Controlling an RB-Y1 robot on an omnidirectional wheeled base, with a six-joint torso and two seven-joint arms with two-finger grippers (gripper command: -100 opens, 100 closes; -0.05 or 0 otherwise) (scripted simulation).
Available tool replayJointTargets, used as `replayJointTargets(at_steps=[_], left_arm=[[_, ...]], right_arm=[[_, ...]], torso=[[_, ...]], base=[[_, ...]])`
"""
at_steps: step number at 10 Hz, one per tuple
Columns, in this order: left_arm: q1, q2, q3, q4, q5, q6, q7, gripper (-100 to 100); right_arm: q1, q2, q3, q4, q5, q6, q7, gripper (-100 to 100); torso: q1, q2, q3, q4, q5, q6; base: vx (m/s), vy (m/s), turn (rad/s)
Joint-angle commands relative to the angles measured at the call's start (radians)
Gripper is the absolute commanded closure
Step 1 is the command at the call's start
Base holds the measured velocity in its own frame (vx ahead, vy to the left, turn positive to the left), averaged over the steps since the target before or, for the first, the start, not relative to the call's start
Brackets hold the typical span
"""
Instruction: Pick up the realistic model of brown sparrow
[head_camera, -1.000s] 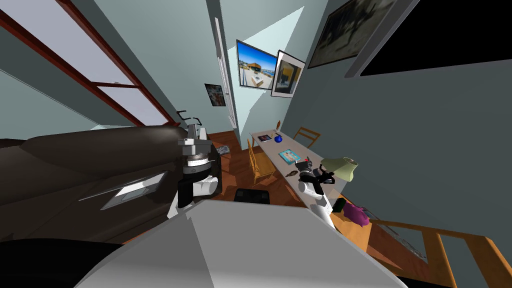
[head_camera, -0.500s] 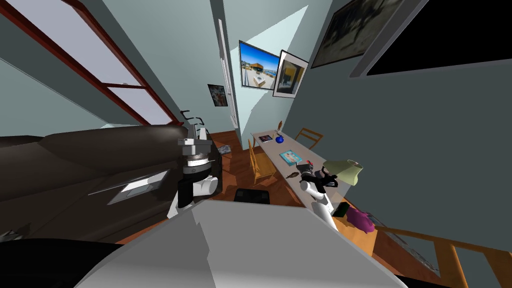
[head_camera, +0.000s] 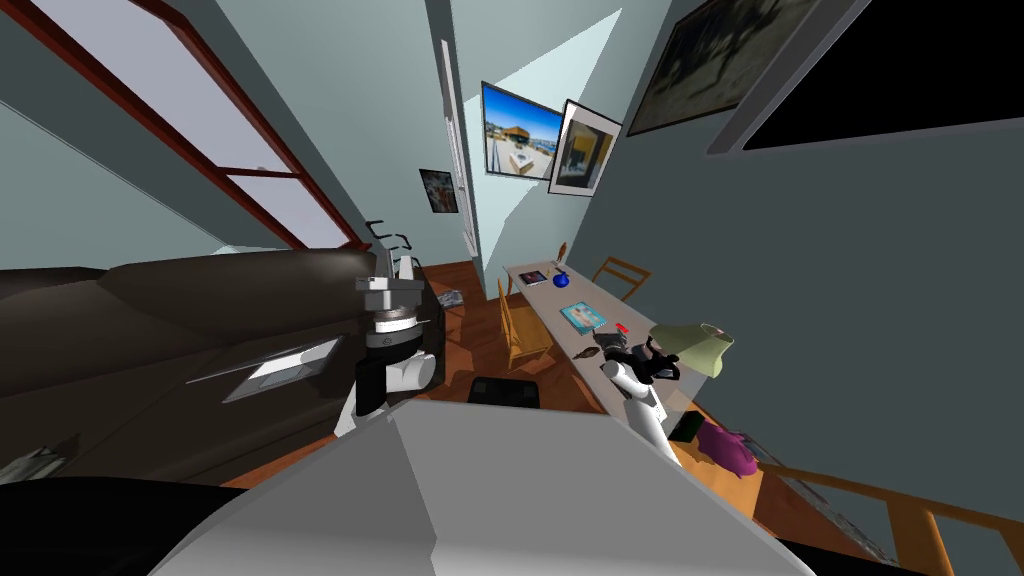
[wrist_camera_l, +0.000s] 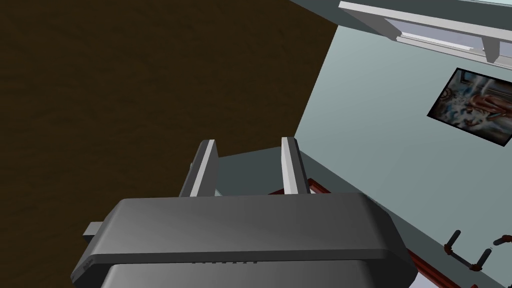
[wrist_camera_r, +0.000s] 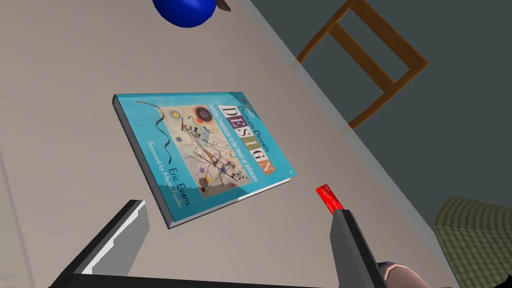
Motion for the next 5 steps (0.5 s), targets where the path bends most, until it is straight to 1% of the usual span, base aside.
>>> replayJointTargets(at_steps=[1,2,3,4,5], left_arm=[[0.000,0.000,0.000,0.000,0.000,0.000,0.000,0],[0.000,0.000,0.000,0.000,0.000,0.000,0.000,0],[0.000,0.000,0.000,0.000,0.000,0.000,0.000,0],[0.000,0.000,0.000,0.000,0.000,0.000,0.000,0],[0.000,0.000,0.000,0.000,0.000,0.000,0.000,0]], right_arm=[[-0.002,-0.003,0.000,0.030,-0.007,0.001,-0.017,-100],[-0.028,-0.006,-0.025,0.065,-0.039,0.042,-0.062,-100],[-0.028,-0.006,-0.025,0.087,-0.039,0.042,-0.069,-100],[-0.053,-0.007,-0.050,0.124,-0.069,0.083,-0.109,-100],[-0.053,-0.007,-0.050,0.143,-0.069,0.083,-0.121,-100]], torso=[[0.000,0.000,0.000,0.000,0.000,0.000],[0.001,0.001,0.000,0.000,0.000,0.000],[0.001,0.001,0.000,0.000,0.000,0.000],[0.001,0.001,0.000,0.000,0.000,0.000],[0.000,0.000,0.000,0.000,0.000,0.000]], base=[[0.006,-0.010,-0.009],[0.008,-0.012,0.050],[0.011,-0.015,0.040],[0.018,-0.021,0.048],[0.018,-0.020,0.027]])
